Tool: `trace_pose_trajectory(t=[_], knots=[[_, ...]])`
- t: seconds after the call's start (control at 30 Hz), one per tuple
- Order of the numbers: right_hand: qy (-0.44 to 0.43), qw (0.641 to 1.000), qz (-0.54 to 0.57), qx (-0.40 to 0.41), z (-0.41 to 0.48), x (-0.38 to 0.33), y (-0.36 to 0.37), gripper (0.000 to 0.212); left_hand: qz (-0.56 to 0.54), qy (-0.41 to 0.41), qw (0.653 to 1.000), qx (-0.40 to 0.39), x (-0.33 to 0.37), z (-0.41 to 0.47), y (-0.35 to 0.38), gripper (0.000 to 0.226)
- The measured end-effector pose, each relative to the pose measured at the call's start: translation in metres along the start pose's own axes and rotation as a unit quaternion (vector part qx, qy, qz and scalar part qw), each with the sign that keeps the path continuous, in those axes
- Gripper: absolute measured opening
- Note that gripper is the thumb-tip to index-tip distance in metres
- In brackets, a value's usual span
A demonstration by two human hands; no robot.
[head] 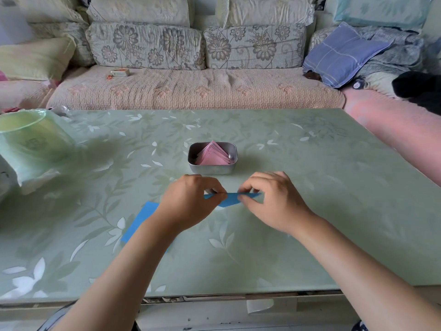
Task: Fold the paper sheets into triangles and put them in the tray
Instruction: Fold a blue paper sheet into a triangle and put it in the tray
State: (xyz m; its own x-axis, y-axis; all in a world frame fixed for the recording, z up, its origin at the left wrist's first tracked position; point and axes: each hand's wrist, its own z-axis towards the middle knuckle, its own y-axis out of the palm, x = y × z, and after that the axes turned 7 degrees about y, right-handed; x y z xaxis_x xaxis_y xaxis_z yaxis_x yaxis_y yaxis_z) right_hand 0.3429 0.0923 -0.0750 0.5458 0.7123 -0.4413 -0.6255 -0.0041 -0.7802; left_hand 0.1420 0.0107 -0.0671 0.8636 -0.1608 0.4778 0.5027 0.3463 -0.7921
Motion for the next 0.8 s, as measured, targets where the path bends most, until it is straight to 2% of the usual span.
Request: trace_pose_trajectory(t=[0.07,0.2,0.37,0.5,0.8], knots=[[-0.007,1.000,-0.004,0.009,-0.001,-0.003,0.003,0.006,0.008,0.009,1.000,0.007,0.002,-0.001,0.002,0.006],[-0.017,1.000,-0.010,0.003,-0.001,-0.005,0.006,0.009,0.045,0.076,0.996,0.028,0.009,-0.004,0.005,0.006],[-0.029,0.999,-0.020,-0.006,-0.003,-0.007,0.006,0.012,0.064,0.097,0.993,0.014,0.016,-0.004,0.007,0.011],[-0.027,0.999,-0.019,-0.013,-0.002,-0.007,0.003,0.009,0.062,0.089,0.994,0.006,0.015,-0.002,0.002,0.004],[-0.004,1.000,-0.030,-0.003,0.002,0.000,-0.006,0.015,0.044,0.008,0.999,-0.021,-0.007,-0.002,-0.022,0.008]])
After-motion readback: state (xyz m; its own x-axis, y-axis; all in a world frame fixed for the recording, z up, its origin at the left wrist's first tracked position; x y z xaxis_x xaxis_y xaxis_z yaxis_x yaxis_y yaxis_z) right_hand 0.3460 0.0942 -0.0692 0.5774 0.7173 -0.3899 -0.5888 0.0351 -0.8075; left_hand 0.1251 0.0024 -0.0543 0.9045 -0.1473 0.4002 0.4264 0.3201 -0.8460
